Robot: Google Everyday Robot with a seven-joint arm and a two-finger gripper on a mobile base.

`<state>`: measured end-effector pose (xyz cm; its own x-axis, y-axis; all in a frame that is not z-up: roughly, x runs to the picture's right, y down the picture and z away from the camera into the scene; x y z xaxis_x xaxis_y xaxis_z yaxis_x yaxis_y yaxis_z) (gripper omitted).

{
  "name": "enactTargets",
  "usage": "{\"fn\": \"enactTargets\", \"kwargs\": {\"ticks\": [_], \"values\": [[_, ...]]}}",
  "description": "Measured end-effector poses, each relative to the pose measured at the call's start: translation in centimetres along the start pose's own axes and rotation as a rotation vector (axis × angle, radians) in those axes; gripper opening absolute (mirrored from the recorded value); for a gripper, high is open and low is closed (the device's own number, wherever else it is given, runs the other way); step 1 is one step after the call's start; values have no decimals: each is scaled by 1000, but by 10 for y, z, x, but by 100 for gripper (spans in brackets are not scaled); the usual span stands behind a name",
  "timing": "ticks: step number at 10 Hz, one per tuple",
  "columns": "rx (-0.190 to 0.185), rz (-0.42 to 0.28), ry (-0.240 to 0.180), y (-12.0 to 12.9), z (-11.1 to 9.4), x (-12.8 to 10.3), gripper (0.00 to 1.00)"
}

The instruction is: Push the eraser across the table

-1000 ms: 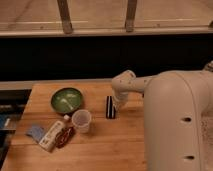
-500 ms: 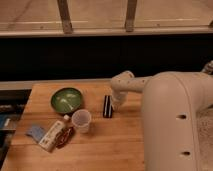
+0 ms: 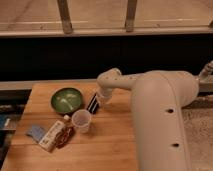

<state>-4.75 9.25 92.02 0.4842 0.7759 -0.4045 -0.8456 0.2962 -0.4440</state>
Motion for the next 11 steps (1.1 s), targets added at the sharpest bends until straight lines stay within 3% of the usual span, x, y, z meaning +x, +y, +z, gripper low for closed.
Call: {"fn": "enactTargets", "kwargs": {"ticks": [3,5,8,11], "values": [[-61,-103,-34,44,4,-26,0],[-53,-115,-63,57,-4,-38,0],[10,-71,-105,33,-32,-37,0],[82,-8,-133,-13,-64,-10,1]]}}
